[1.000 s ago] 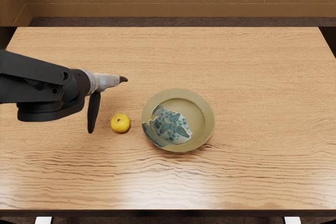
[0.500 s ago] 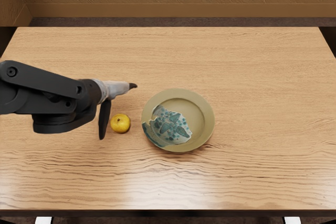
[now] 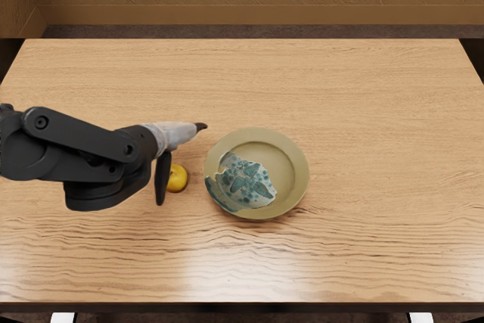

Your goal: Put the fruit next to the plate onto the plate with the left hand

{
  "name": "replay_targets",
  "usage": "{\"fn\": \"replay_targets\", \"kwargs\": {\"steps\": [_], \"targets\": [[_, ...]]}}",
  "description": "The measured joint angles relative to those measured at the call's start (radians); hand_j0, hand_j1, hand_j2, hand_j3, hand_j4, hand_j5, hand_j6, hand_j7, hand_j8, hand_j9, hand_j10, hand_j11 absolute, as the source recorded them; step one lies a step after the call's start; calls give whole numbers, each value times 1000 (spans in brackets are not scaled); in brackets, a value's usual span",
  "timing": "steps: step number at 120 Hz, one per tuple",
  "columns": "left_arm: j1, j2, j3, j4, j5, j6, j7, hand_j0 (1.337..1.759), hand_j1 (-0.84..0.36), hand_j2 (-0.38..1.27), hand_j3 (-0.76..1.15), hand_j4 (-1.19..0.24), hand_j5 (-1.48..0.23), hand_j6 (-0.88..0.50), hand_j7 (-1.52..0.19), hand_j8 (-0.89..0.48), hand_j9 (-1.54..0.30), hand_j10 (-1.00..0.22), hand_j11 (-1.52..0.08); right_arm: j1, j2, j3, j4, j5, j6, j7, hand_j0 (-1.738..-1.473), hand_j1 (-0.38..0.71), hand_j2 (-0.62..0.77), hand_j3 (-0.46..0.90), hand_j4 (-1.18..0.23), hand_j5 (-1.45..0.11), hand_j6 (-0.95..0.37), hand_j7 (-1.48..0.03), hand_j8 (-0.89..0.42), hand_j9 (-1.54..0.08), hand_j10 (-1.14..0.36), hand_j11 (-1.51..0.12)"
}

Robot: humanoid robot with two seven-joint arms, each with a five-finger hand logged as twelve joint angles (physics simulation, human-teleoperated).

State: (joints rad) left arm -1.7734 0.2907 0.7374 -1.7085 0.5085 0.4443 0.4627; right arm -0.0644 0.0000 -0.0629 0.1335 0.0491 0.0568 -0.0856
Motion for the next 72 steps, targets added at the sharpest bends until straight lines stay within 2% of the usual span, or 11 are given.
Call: {"fn": "replay_targets", "kwargs": {"steps": [30,72], "targets": [[11,-2,6,1,23,45,3,1658,344,1,0,-5,-6,-5,-6,-5,-6,-5,-6,0,0,0,0,0,0,1,-1658,-320,-5,0,-24,-31,-24,-31,-24,-31,-24,-31],[35,-13,17,1,55,54,5,1658,262,15,0,-73,-95,-74,-95,-74,-95,-73,-95,0,0,0,0,0,0,0,-1658,-320,-5,0,-24,-31,-24,-31,-24,-31,-24,-31]]}}
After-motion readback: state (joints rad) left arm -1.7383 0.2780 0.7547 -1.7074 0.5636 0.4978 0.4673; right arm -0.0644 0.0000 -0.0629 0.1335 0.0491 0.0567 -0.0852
